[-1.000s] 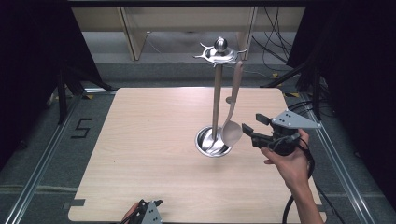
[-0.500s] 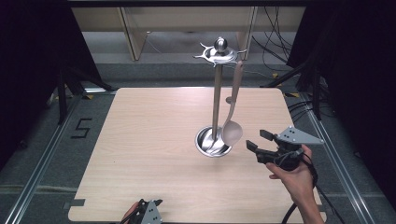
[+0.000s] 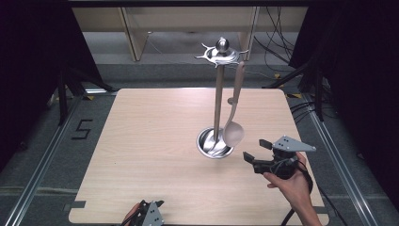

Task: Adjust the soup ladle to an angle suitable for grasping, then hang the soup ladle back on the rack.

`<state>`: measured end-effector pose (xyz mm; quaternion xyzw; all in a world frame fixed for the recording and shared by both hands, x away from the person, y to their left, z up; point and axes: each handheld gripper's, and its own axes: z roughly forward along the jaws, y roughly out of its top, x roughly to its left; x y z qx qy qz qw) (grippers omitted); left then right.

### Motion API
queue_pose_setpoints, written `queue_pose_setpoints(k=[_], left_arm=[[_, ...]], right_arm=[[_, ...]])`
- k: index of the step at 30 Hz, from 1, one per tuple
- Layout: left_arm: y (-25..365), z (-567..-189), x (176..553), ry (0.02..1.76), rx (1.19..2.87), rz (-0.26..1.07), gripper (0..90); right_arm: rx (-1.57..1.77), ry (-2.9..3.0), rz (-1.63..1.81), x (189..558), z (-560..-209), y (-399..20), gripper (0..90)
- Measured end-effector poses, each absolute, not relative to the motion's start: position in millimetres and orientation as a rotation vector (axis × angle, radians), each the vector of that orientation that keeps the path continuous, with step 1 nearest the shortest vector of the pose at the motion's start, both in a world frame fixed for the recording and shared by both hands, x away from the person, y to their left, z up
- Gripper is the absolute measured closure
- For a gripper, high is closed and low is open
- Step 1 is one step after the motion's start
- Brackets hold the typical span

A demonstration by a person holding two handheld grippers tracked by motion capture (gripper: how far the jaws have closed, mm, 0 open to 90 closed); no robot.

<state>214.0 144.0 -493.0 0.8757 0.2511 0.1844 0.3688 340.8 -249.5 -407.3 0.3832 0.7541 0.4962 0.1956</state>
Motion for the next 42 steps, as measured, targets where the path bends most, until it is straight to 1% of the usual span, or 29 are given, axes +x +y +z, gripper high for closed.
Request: queue_pose_setpoints(k=[4,5,9,12,13,15,18,21,23,24,25,26,28,29,38,42], left_arm=[[144.3,-492.3,213.3,0.632,2.255,0.484,15.0],[143.5,-492.6,212.5,0.634,2.252,0.463,15.0],[143.2,-492.3,212.5,0.63,2.256,0.463,15.0],[144.3,-491.4,212.9,0.627,2.261,0.485,15.0],[143.6,-491.9,212.6,0.636,2.246,0.465,15.0],[143.3,-491.9,212.4,0.631,2.252,0.468,15.0],[142.8,-492.3,211.0,0.626,2.254,0.484,15.1],[144.1,-492.2,209.6,0.633,2.241,0.472,15.1],[146.2,-490.9,210.7,0.623,2.256,0.493,15.0],[146.9,-490.2,210.6,0.618,2.259,0.478,15.0],[147.0,-490.1,210.5,0.622,2.263,0.466,15.0],[146.2,-491.3,210.4,0.626,2.252,0.494,15.0],[145.4,-491.7,210.2,0.627,2.246,0.477,15.0],[145.4,-491.9,210.1,0.627,2.249,0.476,15.0],[146.2,-491.8,210.1,0.627,2.245,0.492,15.0],[145.6,-492.2,209.8,0.628,2.247,0.475,15.0]], right_arm=[[1.061,2.111,1.394,338.5,-410.4,-248.8,21.9],[1.042,2.132,1.386,337.9,-410.2,-249.8,21.9],[1.042,2.139,1.366,333.8,-412.7,-249.6,21.9],[1.08,2.127,1.358,331.7,-417.4,-249.8,21.8],[1.086,2.151,1.349,331.2,-418.2,-252.0,21.8],[1.058,2.133,1.363,333.4,-423.2,-254.6,21.8],[1.101,2.128,1.357,330.5,-427.8,-259.0,21.8],[1.124,2.151,1.36,328.7,-430.0,-264.9,21.8],[1.161,2.139,1.371,325.0,-431.7,-265.0,21.8],[1.121,2.15,1.348,326.3,-432.8,-267.6,21.9],[1.155,2.141,1.366,323.3,-433.6,-266.4,21.8],[1.147,2.148,1.363,322.7,-434.2,-266.8,21.9],[1.109,2.148,1.341,323.1,-435.6,-268.5,21.9],[1.157,2.15,1.366,320.5,-436.7,-265.9,21.9],[1.114,2.187,1.338,317.3,-443.2,-265.8,21.9],[1.137,2.198,1.333,313.0,-444.3,-266.7,21.9]])
